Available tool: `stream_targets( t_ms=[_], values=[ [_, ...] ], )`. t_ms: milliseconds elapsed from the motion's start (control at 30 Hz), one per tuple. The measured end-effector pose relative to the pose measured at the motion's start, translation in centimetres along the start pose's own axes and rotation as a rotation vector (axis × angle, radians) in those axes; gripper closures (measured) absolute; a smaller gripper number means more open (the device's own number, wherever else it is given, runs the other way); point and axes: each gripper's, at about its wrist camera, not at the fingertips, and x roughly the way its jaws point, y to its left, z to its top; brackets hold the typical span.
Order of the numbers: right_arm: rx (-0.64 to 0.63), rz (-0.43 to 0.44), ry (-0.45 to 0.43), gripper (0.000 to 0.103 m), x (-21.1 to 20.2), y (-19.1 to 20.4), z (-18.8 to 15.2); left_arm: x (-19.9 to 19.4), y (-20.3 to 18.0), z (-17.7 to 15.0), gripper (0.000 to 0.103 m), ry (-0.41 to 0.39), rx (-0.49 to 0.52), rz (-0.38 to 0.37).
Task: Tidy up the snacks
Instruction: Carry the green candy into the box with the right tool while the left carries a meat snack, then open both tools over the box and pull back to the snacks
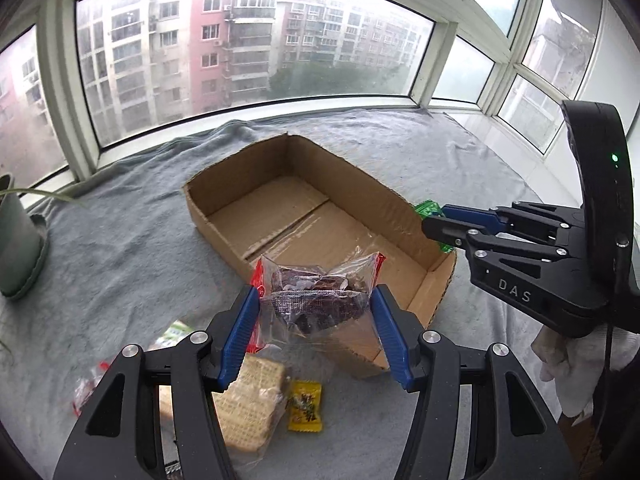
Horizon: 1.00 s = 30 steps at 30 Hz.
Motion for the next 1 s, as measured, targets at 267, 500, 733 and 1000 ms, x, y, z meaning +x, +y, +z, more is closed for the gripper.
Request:
stream_targets(
  t_ms=[267, 500, 733, 1000],
  values=[
    [0.043, 0.023, 0.030, 0.081, 2.0, -1.5, 0.4, 2.3, -2.0, 0.9, 0.045, 0.033, 0.034, -0.025],
    [0.046, 0.015, 0.027, 0.077, 2.1, -1.7, 0.4, 3.0, -2.6, 0.9, 0.040, 0.056, 0.041, -0.037],
    [0.039, 0.009, 0.024, 0.071, 1.8, -1.5, 0.6, 3.4, -2.5, 0.8, 0.040, 0.067, 0.032, -0.030],
    [0.008, 0.031, -0.003, 0.071, -0.7, -0.3, 0.6, 1.6, -1.2, 0.6, 0.040, 0.048, 0.017, -0.021]
  ],
)
